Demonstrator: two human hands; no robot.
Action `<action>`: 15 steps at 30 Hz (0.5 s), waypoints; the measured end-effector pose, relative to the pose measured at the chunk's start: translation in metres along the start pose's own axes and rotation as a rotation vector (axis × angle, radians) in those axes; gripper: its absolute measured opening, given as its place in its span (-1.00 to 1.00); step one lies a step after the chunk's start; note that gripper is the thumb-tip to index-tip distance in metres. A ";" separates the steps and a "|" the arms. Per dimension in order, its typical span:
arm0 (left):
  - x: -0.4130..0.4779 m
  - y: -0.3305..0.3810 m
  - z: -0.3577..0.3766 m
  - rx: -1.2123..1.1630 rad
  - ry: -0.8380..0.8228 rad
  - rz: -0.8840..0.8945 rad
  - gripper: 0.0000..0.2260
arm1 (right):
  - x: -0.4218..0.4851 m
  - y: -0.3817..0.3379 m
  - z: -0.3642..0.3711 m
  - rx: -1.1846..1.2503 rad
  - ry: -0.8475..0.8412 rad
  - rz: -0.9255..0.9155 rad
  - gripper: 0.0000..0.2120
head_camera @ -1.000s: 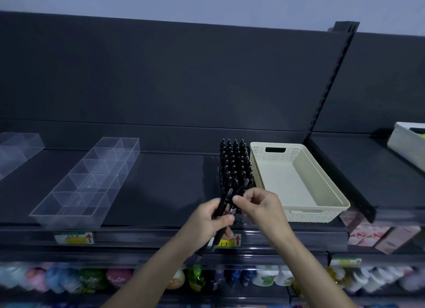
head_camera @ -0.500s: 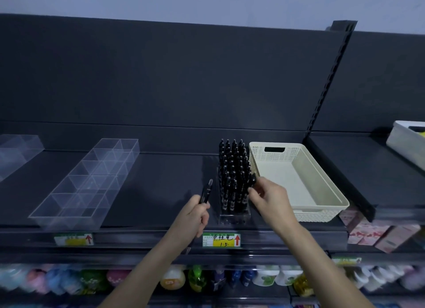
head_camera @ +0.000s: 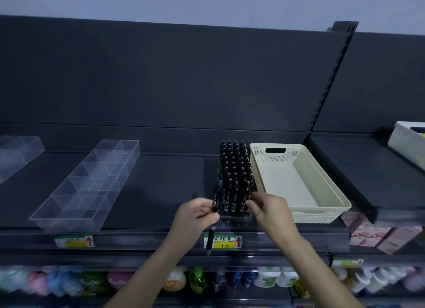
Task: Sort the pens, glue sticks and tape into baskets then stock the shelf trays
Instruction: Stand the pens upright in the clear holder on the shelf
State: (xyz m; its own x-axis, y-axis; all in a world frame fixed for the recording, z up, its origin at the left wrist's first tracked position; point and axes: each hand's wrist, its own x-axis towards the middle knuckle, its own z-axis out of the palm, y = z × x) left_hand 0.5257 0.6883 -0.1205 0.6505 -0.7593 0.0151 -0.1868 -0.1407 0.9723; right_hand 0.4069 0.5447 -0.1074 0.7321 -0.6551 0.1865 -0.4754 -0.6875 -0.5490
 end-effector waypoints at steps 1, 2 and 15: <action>0.000 0.003 0.003 -0.002 -0.004 0.020 -0.85 | -0.004 -0.001 -0.003 0.065 0.043 0.003 -0.85; -0.001 0.005 0.008 -0.007 -0.012 0.040 -0.85 | -0.008 -0.004 -0.005 0.149 0.069 0.012 -0.86; 0.011 -0.012 0.033 0.397 0.042 0.274 -0.85 | -0.008 0.003 -0.025 0.382 0.117 0.148 -0.69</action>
State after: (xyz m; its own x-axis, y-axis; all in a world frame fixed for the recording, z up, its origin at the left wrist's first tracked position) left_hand 0.5108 0.6604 -0.1397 0.5661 -0.7770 0.2754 -0.6164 -0.1772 0.7672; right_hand 0.3875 0.5395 -0.0902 0.5989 -0.7843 0.1617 -0.3403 -0.4320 -0.8352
